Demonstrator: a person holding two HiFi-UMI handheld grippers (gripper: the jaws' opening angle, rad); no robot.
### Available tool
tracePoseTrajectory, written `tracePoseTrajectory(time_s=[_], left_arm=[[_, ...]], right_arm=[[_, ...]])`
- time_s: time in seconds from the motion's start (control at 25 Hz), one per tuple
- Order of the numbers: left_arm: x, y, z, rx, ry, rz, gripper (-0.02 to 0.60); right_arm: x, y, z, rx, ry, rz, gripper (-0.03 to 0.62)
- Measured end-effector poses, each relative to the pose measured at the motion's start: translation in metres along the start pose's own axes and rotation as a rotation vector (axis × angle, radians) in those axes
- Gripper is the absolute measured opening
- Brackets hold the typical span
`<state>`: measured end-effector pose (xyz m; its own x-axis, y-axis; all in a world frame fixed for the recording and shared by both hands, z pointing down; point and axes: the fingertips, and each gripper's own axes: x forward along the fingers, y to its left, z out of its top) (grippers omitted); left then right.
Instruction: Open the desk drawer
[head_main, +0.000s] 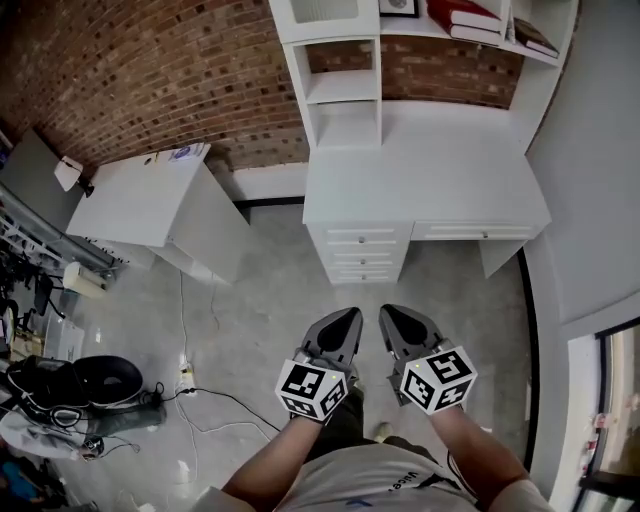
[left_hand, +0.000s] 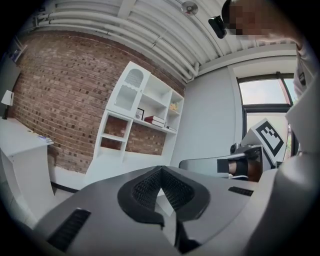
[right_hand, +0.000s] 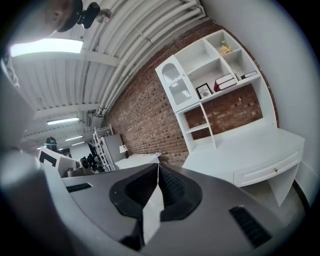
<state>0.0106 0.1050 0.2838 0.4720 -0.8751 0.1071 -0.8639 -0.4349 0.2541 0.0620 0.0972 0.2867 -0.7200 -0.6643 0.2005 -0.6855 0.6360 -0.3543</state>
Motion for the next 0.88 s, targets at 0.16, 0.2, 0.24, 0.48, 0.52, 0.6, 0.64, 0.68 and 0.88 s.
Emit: tracePoseTrajectory(time_s=[0.16,0.2,0.24,0.48,0.52,0.6,0.64,0.68,0.88], left_arm=[[0.046,0.057,-0.019,-0.005,0.042,-0.022,0.012],[0.058,0.072,-0.025,-0.007,0.052,-0.027,0.012],[0.070,0.086,-0.032,-0.011,0.064,-0.034,0.012],[0.138,0.161,-0.086,-0.052,0.138,-0.058,0.012],[0.148,0.171,-0.098,-0.068,0.148,-0.055,0.012],[0.168,0.193,-0.124,-0.114,0.170,-0.042,0.012],[0.177,0.203,-0.140,-0.139,0.182,-0.031,0.012],[0.187,0.212,-0.156,-0.161,0.196,-0.020,0.012],[0.237,0.259,-0.248,-0.265,0.260,0.040,0.012]], right_arm=[[0.065,-0.032,-0.012,0.062,0.030,-0.028,0.018],[0.082,-0.042,-0.016,0.084,0.035,-0.036,0.018],[0.098,-0.052,-0.020,0.108,0.037,-0.046,0.020],[0.176,-0.119,-0.057,0.260,0.034,-0.103,0.020],[0.187,-0.131,-0.067,0.288,0.037,-0.113,0.020],[0.207,-0.156,-0.090,0.343,0.046,-0.131,0.020],[0.217,-0.168,-0.102,0.368,0.051,-0.139,0.020],[0.226,-0.181,-0.115,0.388,0.058,-0.147,0.020],[0.271,-0.252,-0.194,0.468,0.103,-0.185,0.020]])
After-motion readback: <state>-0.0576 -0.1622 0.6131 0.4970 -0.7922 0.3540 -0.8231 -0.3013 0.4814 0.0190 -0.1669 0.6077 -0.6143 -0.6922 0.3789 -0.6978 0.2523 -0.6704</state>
